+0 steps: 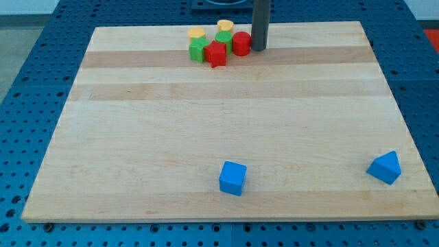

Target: Move the blue cube towards the blue triangle

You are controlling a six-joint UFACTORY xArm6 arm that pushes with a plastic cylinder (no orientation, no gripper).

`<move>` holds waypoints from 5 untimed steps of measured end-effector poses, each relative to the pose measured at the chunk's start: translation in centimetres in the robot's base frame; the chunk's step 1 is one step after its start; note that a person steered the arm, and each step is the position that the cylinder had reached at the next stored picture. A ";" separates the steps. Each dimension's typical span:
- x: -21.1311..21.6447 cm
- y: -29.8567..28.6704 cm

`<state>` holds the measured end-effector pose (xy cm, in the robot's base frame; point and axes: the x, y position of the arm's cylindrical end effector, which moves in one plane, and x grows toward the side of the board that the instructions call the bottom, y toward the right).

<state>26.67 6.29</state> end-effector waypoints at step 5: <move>24.6 -10.0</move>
<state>51.23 -3.74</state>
